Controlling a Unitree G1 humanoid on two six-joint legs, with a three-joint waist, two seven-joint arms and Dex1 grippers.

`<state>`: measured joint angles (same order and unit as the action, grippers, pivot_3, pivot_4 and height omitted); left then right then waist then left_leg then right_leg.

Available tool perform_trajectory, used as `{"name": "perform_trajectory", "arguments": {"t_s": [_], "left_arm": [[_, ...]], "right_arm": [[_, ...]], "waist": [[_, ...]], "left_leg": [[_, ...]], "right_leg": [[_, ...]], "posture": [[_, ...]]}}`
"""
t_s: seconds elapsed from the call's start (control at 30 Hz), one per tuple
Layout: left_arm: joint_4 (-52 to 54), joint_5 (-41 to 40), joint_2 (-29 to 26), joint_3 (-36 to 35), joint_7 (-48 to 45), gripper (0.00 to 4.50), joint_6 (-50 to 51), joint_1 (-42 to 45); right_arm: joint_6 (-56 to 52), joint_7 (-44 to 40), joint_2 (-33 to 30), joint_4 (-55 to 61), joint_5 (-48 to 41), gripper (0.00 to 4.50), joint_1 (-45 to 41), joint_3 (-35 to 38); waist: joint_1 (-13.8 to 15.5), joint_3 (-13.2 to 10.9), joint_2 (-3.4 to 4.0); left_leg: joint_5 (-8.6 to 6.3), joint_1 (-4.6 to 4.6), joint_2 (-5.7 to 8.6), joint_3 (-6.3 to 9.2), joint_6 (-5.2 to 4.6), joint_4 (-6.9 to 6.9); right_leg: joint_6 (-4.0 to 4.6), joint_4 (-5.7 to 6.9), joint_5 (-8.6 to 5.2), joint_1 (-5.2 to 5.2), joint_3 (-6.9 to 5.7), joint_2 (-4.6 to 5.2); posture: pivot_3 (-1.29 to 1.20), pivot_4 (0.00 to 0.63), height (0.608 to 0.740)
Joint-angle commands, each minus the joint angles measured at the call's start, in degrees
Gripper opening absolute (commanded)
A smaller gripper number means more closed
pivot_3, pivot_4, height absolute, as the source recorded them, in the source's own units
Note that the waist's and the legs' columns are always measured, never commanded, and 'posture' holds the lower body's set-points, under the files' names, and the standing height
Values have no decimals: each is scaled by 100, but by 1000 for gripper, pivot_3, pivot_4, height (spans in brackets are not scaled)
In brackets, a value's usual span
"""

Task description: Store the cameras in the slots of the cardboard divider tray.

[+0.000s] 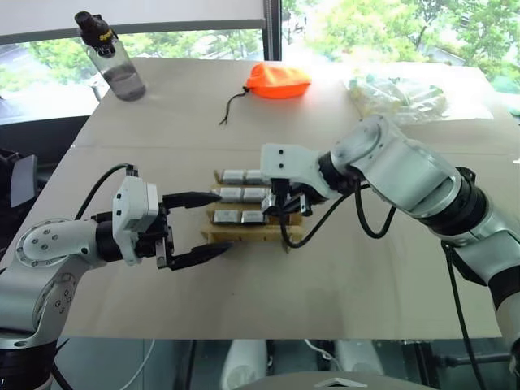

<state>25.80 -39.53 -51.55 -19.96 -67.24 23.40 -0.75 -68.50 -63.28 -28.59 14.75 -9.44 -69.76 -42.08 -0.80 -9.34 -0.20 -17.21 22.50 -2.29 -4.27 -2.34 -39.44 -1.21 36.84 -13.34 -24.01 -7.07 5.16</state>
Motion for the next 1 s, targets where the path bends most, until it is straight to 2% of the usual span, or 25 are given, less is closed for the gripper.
{"name": "perform_trajectory", "arguments": {"t_s": [0.03, 0.73, 0.77, 0.8, 0.9, 1.0], "left_arm": [[58, 4, -55, -98, 6, 4500, -65, -17], [62, 26, -15, -127, 69, 4500, -144, -122], [55, 26, -18, -122, 66, 4500, -149, -117], [51, 25, -21, -119, 64, 4500, -152, -116], [57, 16, -22, -117, 56, 4500, -160, -124], [65, 12, -19, -106, 66, 4500, -155, -120]], "right_arm": [[100, 87, -27, 55, 73, 710, -206, -120], [140, 162, -19, -36, 132, 710, -139, -670], [166, 142, -25, -34, 121, 1711, -153, -652], [178, 122, -31, -24, 106, 1962, -166, -631], [68, 145, 29, -23, -1, 3397, -212, -396], [-23, 125, -45, 6, -137, 3397, -228, -156]], "waist": [[-1, 0, 0], [5, 0, 0], [5, 0, 0], [4, 0, 0], [-1, 0, 0], [-1, 0, 0]], "left_leg": [[0, 0, 0, 0, 0, 0], [0, 0, -2, 1, 0, 0], [0, 1, -2, 1, 0, 0], [0, 0, -2, 2, 0, 0], [0, 0, -2, 2, 0, 0], [0, 0, -2, 1, 0, 0]], "right_leg": [[0, 0, 0, 0, 0, 0], [0, 0, 0, 0, -2, 1], [0, -1, 0, 0, -1, 1], [0, -1, 0, 0, -1, 1], [0, -1, 0, 0, -1, 1], [0, 0, 0, 0, -2, 1]], "posture": [[0, 150, 726], [0, 150, 726], [0, 150, 726], [0, 150, 726], [0, 150, 726], [0, 150, 726]]}}
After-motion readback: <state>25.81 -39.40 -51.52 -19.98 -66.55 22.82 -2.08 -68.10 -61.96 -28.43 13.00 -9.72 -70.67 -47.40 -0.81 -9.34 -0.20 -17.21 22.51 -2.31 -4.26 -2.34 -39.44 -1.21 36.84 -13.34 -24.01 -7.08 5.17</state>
